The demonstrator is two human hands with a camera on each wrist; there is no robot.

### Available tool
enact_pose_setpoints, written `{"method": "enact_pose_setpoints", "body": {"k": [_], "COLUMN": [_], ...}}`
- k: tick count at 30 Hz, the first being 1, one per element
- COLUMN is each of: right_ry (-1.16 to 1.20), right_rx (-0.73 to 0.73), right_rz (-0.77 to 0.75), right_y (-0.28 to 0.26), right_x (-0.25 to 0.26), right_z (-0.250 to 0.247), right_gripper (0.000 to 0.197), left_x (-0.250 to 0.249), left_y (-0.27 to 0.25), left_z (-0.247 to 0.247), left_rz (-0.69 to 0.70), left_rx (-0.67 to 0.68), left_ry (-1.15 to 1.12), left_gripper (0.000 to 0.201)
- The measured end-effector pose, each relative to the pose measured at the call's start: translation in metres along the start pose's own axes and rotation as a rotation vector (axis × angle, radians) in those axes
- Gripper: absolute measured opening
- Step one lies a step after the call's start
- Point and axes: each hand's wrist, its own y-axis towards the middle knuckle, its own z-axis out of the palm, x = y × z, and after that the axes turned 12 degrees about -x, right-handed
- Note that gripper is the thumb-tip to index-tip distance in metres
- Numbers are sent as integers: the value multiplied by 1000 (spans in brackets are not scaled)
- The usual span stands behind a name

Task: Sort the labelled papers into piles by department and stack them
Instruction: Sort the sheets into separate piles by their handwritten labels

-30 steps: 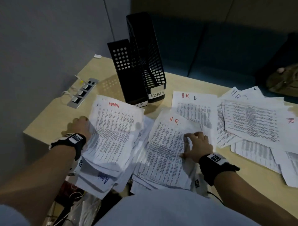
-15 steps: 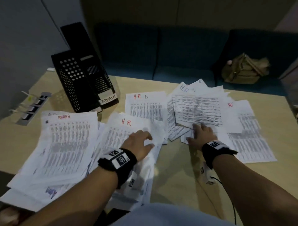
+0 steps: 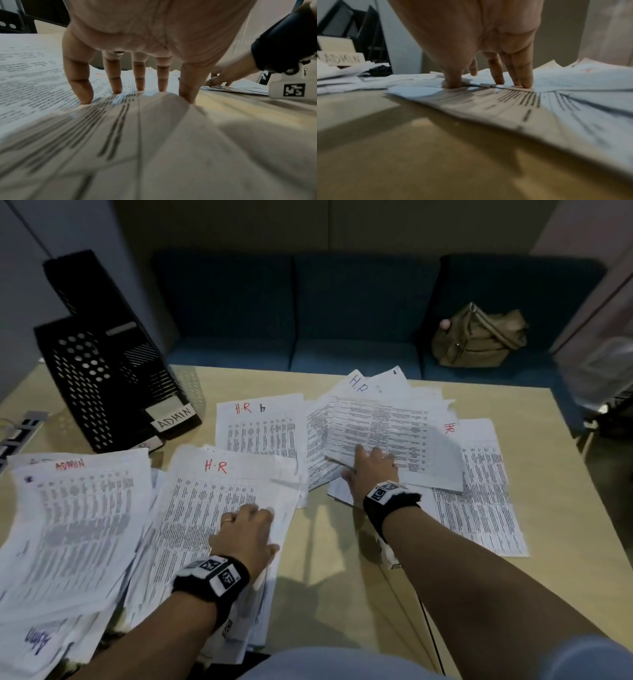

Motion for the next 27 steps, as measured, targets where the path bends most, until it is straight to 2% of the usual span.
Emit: {"method": "enact_pose_setpoints", "body": {"k": [2,5,6,9,12,15,18,19,22,27], "right_ry": [-37,-73,-58,43,162,307,445,498,667,791], "right_rx": [30,124,123,46,32,31,-4,-11,30,50], "right_rz": [-63,-75,-77,-109,-87,21,10,59,262,295], "right_y": [3,7,7,-1,-20,-46,-75,-85,-114,-137], "right_x": [-4,-9,-11,-22,-48,-84,-114,-120,-133,-133], "right_z": [-4,-10,-12,-24,-27,-23,-25,-28,-31,-28], "right_gripper": [62,72,65,29,19,30,44,46,51,47], "left_x": [-4,-9,-10,-14,-28,-47,-66,-72,-89,-109], "left_y": [3,12,16,24,28,31,35,36,34,25], "left_z": [-4,-12,-15,-21,-30,-38,-34,-30,-15,4], "left_rz": [-27,-80,-91,-82,-58,-64,-97,-104,-129,-126], "left_rx": [2,18,24,9,-35,-63,-12,20,140,185], "left_ry": [-29,-99,-132,-298,-496,-662,-760,-774,-801,-758], "left_gripper": [45,33,31,28,26,27,33,36,49,58]}}
